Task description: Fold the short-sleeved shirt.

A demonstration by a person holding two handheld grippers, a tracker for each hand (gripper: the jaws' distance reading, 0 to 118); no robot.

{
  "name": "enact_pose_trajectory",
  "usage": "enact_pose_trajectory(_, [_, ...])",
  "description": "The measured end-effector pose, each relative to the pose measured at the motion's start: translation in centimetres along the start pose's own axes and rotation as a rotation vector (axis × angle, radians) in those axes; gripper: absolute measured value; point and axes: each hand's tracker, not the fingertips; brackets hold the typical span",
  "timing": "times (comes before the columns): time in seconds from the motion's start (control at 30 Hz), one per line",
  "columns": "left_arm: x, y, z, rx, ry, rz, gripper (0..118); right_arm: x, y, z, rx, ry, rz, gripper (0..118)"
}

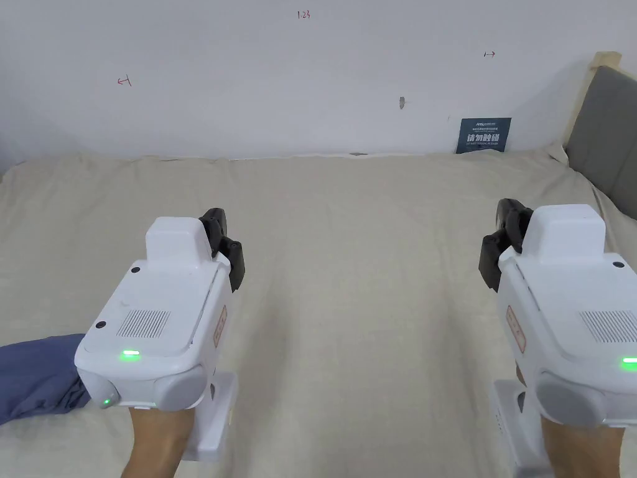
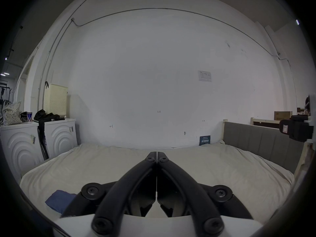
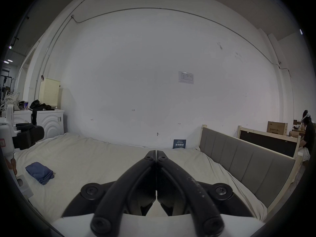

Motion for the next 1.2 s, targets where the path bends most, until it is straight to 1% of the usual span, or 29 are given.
enact_pose_trajectory(0.23, [0.49,-0.01,0.31,-0.005,-0.012,-0.027,0,0.05,0.07,0.22,0.01,0.0,-0.004,2])
enact_pose_trajectory(0.27, [0.5,0.06,0.33,-0.004,-0.014,-0.021,0,0.05,0.03,0.29,-0.013,0.02,-0.036,2])
enact_pose_trajectory(0.37, [0.51,0.15,0.32,-0.006,-0.016,-0.011,0,0.15,0.08,0.35,-0.014,0.018,-0.037,2])
enact_pose_trajectory(0.4, [0.53,0.16,0.33,-0.006,-0.015,-0.014,0,0.12,0.02,0.39,-0.032,0.038,-0.044,2])
enact_pose_trajectory(0.43, [0.56,0.18,0.33,-0.006,-0.017,-0.019,0,0.13,0.0,0.42,-0.033,0.039,-0.043,2])
enact_pose_trajectory(0.5, [0.6,0.11,0.32,-0.005,-0.017,-0.027,0,0.21,-0.02,0.43,-0.032,0.036,-0.042,2])
enact_pose_trajectory(0.53, [0.6,0.11,0.31,-0.005,-0.018,-0.029,0,0.26,0.12,0.44,0.005,0.028,-0.033,2])
enact_pose_trajectory(0.63, [0.56,0.1,0.27,-0.007,-0.019,-0.027,0,0.23,0.11,0.46,0.007,0.028,-0.036,2])
enact_pose_trajectory(0.93, [0.22,-0.02,0.24,-0.013,-0.014,-0.022,0,-0.15,0.19,0.34,0.005,0.023,-0.004,2])
enact_pose_trajectory(1.2, [-0.25,-0.2,0.18,-0.024,-0.011,-0.015,0,-0.4,0.33,0.38,0.012,0.026,0.002,2])
